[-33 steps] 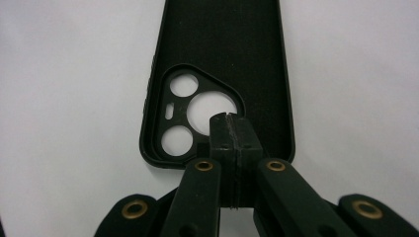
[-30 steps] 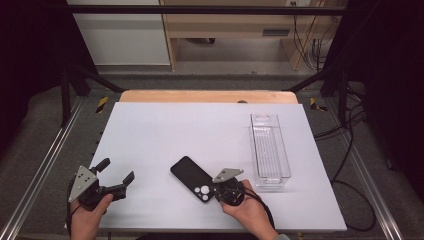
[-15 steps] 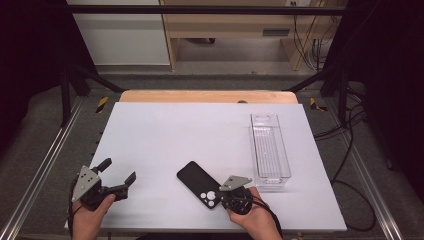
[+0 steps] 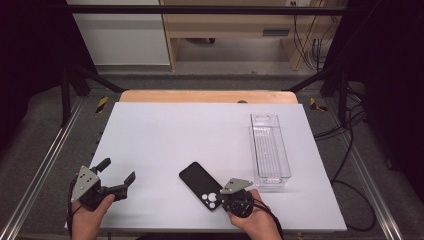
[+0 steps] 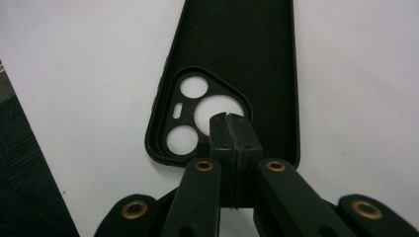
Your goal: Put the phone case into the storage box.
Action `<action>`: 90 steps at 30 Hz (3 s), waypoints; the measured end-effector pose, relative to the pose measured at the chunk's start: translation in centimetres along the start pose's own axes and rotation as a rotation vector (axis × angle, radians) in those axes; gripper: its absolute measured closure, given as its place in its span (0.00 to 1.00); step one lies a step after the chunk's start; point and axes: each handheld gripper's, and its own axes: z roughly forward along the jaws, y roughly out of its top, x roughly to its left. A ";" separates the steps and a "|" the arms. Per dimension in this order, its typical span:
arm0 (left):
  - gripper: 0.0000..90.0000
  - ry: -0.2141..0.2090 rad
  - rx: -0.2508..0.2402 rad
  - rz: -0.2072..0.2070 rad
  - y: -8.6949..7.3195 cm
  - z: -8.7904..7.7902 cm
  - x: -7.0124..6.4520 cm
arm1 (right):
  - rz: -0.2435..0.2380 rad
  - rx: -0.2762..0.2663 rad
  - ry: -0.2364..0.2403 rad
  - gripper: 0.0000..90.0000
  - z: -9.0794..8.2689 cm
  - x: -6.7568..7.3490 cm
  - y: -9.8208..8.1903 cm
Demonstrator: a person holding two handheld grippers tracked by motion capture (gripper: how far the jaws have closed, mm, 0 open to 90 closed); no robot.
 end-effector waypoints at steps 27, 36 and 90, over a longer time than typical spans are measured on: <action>0.03 -0.004 -0.003 0.000 0.0 0.1 -0.1 | -0.005 -0.004 -0.002 0.99 -0.7 0.1 -0.7; 0.03 -0.002 -0.004 -0.003 0.0 0.1 0.0 | -0.011 -0.146 -0.041 0.98 -2.1 0.0 -0.3; 0.03 -0.010 -0.010 0.018 0.2 0.2 -0.2 | 0.053 -0.072 -0.032 0.08 0.7 0.7 0.0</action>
